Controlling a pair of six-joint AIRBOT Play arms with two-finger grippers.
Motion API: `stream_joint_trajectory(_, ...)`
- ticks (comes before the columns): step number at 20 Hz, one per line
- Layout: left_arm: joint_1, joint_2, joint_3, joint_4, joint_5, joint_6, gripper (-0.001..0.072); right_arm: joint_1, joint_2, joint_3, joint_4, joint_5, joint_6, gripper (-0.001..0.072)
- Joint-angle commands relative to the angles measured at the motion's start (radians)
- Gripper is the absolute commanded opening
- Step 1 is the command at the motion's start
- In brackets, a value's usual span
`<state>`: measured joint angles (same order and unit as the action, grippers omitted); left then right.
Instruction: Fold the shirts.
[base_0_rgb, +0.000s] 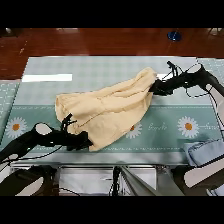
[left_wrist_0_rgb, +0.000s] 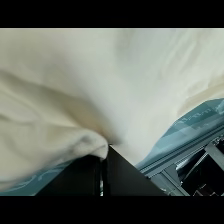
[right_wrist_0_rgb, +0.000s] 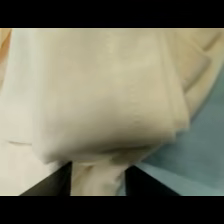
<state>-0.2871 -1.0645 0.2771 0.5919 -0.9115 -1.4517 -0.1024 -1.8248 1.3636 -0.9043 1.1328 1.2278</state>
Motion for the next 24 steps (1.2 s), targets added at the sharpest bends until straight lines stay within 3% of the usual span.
stream_joint_trajectory(1,0.000,0.001,0.008,-0.002,-0.002,0.000,0.0022,0.063,-0.017,-0.001,-0.032,-0.070,0.035,0.0239)
stream_joint_trajectory(2,0.000,0.001,0.010,-0.002,-0.001,0.001,0.0022,0.074,-0.016,-0.001,-0.053,-0.077,0.034,0.0080)
stream_joint_trajectory(3,0.000,0.001,0.013,-0.001,-0.001,0.001,0.0022,0.078,-0.010,-0.001,-0.066,-0.075,0.031,0.0027)
stream_joint_trajectory(9,0.000,0.025,0.039,0.000,-0.014,0.031,0.0018,0.019,0.246,-0.001,-0.158,-0.054,-0.019,0.0026)
stream_joint_trajectory(12,0.003,0.157,0.173,0.020,-0.012,0.031,0.0016,-0.015,0.451,0.000,-0.179,-0.053,-0.018,0.0026)
stream_joint_trajectory(18,0.150,0.507,0.772,0.280,-0.013,0.021,0.0016,-0.019,0.850,0.145,-0.169,-0.050,0.006,0.0025)
stream_joint_trajectory(24,0.291,0.585,1.373,0.407,-0.087,0.002,0.0016,-0.019,1.049,0.527,-0.263,-0.047,0.154,0.0025)
